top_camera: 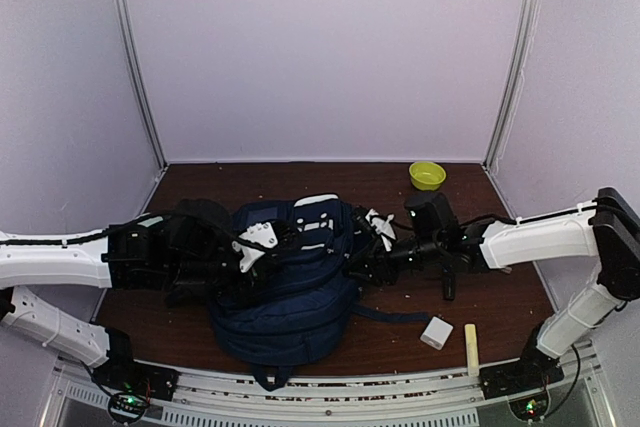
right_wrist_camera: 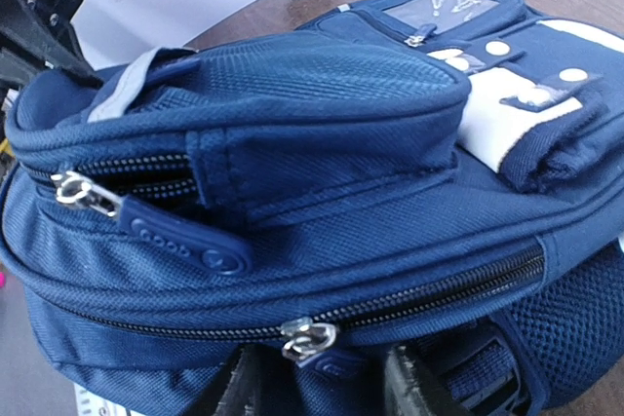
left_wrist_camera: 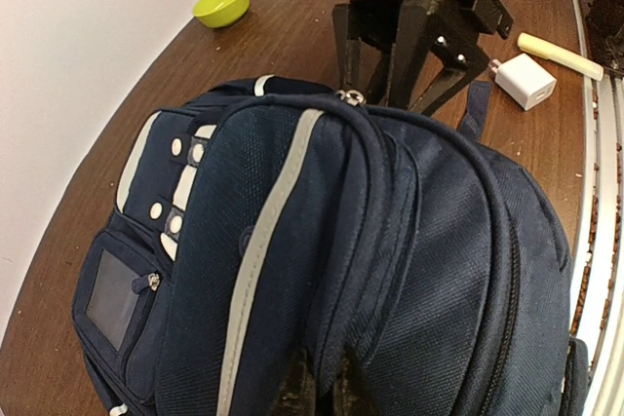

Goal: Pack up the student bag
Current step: Pick up the student bag from the upper front pocket, then unzip the upper front pocket of the student bag.

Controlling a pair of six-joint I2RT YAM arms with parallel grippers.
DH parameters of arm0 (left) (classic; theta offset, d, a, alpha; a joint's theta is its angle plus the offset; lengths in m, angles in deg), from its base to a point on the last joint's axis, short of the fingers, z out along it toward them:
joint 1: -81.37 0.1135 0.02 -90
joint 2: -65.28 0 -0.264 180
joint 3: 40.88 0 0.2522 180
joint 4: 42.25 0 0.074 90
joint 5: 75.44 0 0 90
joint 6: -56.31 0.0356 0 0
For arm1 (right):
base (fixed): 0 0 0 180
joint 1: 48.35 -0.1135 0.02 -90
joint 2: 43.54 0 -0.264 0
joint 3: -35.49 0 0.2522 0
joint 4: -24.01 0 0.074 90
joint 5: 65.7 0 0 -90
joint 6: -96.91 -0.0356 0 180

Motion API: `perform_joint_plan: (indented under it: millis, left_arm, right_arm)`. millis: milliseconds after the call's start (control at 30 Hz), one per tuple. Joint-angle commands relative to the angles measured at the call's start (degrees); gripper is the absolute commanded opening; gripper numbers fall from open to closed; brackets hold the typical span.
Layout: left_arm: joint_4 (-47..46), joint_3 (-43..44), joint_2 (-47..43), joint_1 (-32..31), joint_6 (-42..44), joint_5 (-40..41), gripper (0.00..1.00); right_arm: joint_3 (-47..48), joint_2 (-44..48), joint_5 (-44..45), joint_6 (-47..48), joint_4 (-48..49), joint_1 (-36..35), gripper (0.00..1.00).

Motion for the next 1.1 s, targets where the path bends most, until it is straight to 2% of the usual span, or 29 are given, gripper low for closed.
perform_joint_plan:
  millis: [0, 167, 533, 1067]
  left_arm:
    - [-6.43, 2.08, -2.28, 0.26, -1.58, -0.14, 0.00]
    - [-6.32, 2.26, -2.11, 0.26, -1.59, -0.02, 0.00]
    - [-6.17, 2.39, -1.74, 0.26, -1.70, 0.44, 0.00]
    - [-3.95, 4.96, 2.69, 0.26, -1.42, -0.14, 0.00]
  right_arm:
    - [1.97, -1.05, -2.69, 0.24, 1.83, 0.37, 0.36]
    - [1.38, -1.22, -3.55, -0.12, 2.79, 0.39, 0.23]
    - [1.29, -0.32, -3.58, -0.07, 1.27, 0.41, 0.00]
    - [2.86, 6.38, -7.30, 1.10, -10.45, -0.94, 0.00]
